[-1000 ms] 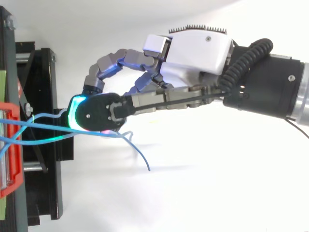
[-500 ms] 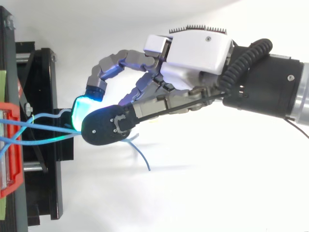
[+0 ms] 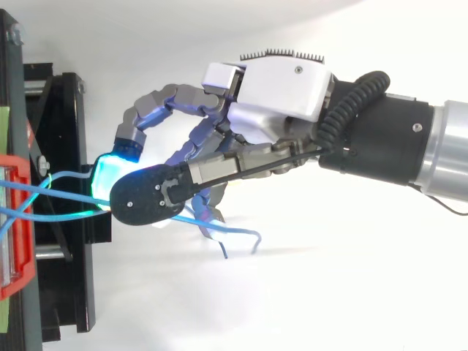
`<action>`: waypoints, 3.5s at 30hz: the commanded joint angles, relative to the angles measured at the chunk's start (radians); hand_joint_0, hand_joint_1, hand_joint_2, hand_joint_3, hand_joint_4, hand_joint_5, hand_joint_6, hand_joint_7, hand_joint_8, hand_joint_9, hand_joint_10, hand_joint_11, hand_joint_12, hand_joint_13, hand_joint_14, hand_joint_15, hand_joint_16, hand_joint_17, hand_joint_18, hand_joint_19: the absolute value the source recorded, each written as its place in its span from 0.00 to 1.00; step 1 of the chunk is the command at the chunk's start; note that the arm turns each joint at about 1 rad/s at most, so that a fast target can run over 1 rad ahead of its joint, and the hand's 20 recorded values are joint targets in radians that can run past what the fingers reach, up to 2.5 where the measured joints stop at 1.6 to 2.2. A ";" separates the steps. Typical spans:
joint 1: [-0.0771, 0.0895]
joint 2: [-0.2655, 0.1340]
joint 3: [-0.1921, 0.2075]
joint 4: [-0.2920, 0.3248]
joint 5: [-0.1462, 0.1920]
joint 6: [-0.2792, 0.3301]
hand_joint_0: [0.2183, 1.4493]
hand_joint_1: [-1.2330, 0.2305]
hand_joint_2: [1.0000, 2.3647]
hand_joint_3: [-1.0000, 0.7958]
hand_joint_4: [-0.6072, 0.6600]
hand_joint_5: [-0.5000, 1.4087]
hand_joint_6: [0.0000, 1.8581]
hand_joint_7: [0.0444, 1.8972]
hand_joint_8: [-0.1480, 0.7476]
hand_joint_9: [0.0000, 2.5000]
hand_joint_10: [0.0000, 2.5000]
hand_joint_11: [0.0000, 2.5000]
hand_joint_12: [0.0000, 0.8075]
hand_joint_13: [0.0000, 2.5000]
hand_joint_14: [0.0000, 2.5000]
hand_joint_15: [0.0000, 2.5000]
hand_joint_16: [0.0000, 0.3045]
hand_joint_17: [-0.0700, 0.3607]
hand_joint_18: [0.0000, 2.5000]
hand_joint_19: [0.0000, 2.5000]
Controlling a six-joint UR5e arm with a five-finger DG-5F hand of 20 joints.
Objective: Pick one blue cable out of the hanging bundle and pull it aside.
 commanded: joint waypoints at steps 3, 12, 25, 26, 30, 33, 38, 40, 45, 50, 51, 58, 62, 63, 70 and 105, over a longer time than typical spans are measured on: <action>0.002 0.000 -0.001 -0.003 0.000 0.013 0.19 0.42 0.00 0.28 0.49 0.20 0.48 0.38 0.48 0.39 0.01 0.27 0.42 0.60 0.01 0.42 0.19 0.47 0.34 0.20; 0.004 0.000 0.010 -0.021 0.000 0.026 0.18 0.43 0.00 0.28 0.51 0.18 0.47 0.35 0.49 0.37 0.01 0.28 0.43 0.62 0.01 0.43 0.20 0.48 0.36 0.21; 0.005 0.000 0.035 -0.087 0.000 0.035 0.18 0.42 0.00 0.28 0.54 0.17 0.47 0.33 0.49 0.29 0.01 0.27 0.45 0.55 0.01 0.46 0.21 0.49 0.33 0.21; 0.005 0.000 0.036 -0.090 0.000 0.035 0.18 0.42 0.00 0.28 0.54 0.17 0.47 0.32 0.49 0.29 0.01 0.27 0.45 0.55 0.01 0.46 0.20 0.49 0.33 0.21; 0.005 0.000 0.045 -0.108 0.000 0.036 0.18 0.41 0.00 0.28 0.54 0.17 0.47 0.33 0.49 0.28 0.01 0.27 0.45 0.53 0.01 0.49 0.20 0.49 0.32 0.22; 0.005 0.000 0.053 -0.124 -0.001 0.036 0.18 0.40 0.00 0.28 0.55 0.17 0.47 0.32 0.48 0.27 0.01 0.27 0.45 0.53 0.00 0.51 0.20 0.48 0.32 0.23; 0.005 0.002 0.064 -0.138 -0.003 0.036 0.18 0.39 0.00 0.28 0.55 0.17 0.47 0.31 0.48 0.26 0.01 0.26 0.45 0.52 0.00 0.51 0.20 0.48 0.32 0.23; 0.005 0.002 0.084 -0.164 -0.003 0.033 0.20 0.38 0.00 0.28 0.54 0.17 0.47 0.32 0.47 0.25 0.01 0.27 0.45 0.51 0.00 0.52 0.19 0.47 0.31 0.23; 0.005 0.014 0.084 -0.180 0.000 0.032 0.22 0.37 0.00 0.28 0.54 0.16 0.48 0.32 0.46 0.24 0.01 0.27 0.42 0.49 0.00 0.52 0.19 0.46 0.29 0.24; 0.005 0.022 0.078 -0.187 0.000 0.032 0.22 0.38 0.00 0.28 0.55 0.15 0.48 0.31 0.46 0.24 0.01 0.27 0.41 0.49 0.00 0.52 0.19 0.46 0.29 0.24; 0.005 0.025 0.074 -0.187 0.000 0.030 0.22 0.38 0.00 0.28 0.55 0.15 0.48 0.31 0.46 0.24 0.01 0.27 0.42 0.50 0.00 0.52 0.19 0.46 0.29 0.25; 0.005 0.025 0.074 -0.187 0.003 0.033 0.26 0.36 0.00 0.28 0.53 0.16 0.48 0.32 0.45 0.27 0.01 0.28 0.37 0.53 0.01 0.53 0.18 0.45 0.31 0.25; 0.005 0.025 0.071 -0.185 0.005 0.033 0.29 0.34 0.00 0.30 0.51 0.16 0.49 0.33 0.44 0.29 0.01 0.28 0.35 0.55 0.01 0.54 0.17 0.44 0.32 0.25; 0.005 0.025 0.071 -0.185 0.005 0.033 0.30 0.33 0.00 0.31 0.51 0.16 0.49 0.33 0.44 0.29 0.01 0.28 0.34 0.55 0.01 0.54 0.17 0.44 0.32 0.25; 0.010 0.025 0.053 -0.185 0.005 0.033 0.33 0.33 0.01 0.34 0.49 0.16 0.50 0.33 0.43 0.31 0.01 0.29 0.33 0.59 0.00 0.56 0.17 0.43 0.33 0.25; 0.024 0.025 0.076 -0.190 0.006 0.035 0.25 0.46 0.00 0.30 0.50 0.19 0.50 0.37 0.46 0.42 0.01 0.31 0.40 0.56 0.01 0.48 0.18 0.45 0.34 0.27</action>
